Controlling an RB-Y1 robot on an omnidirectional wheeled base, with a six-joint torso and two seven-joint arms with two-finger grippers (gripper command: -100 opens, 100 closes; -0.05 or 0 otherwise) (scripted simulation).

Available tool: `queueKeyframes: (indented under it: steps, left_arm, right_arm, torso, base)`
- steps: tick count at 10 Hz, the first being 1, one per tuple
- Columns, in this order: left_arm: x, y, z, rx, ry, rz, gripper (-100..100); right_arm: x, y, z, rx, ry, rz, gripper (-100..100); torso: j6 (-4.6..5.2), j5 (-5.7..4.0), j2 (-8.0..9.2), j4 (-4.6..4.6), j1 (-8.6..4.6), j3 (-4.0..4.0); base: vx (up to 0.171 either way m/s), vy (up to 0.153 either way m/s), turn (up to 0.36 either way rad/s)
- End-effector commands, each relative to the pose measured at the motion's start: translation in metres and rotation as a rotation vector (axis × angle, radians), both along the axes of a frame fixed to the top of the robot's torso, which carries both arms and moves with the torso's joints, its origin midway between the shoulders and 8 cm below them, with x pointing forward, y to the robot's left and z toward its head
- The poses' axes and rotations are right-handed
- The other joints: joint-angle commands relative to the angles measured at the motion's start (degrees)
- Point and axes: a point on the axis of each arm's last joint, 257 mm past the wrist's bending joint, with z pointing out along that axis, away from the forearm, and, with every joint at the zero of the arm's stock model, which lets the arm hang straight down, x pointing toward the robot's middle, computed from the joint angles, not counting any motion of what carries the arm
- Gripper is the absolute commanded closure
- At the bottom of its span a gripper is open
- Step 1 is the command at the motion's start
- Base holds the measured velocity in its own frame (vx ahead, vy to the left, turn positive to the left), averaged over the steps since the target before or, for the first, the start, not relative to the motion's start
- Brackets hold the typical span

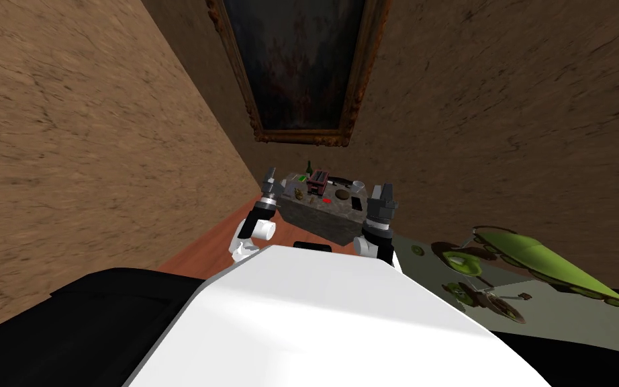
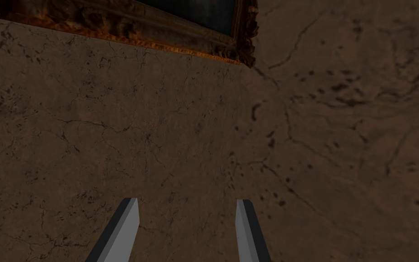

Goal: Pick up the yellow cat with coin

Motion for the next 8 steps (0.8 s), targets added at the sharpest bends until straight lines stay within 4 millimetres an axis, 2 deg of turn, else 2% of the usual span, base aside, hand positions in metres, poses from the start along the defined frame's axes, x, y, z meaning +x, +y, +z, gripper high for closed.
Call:
queueKeyframes:
  steps: [1,5,8]
  left_arm:
    - [0.005,-0.007,-0.002,-0.009,0.029,-0.017,-100]
    - [0.014,-0.012,-0.015,-0.014,0.102,-0.027,-100]
    - [0.021,-0.026,-0.018,-0.028,0.154,-0.059,-100]
  right_arm:
    - [0.0,0.0,0.0,0.0,0.0,0.0,0]
    - [0.0,0.0,0.0,0.0,0.0,0.0,0]
    - [0.0,0.0,0.0,0.0,0.0,0.0,0]
  torso:
    - [0.0,0.0,0.0,0.0,0.0,0.0]
    - [0.0,0.02,-0.01,0.0,0.11,-0.01]
    - [0.01,0.0,-0.02,-0.01,0.04,-0.02]
  base:
    - [-0.012,0.043,-0.14]
    - [-0.005,0.059,-0.071]
    - [-0.002,0.057,-0.114]
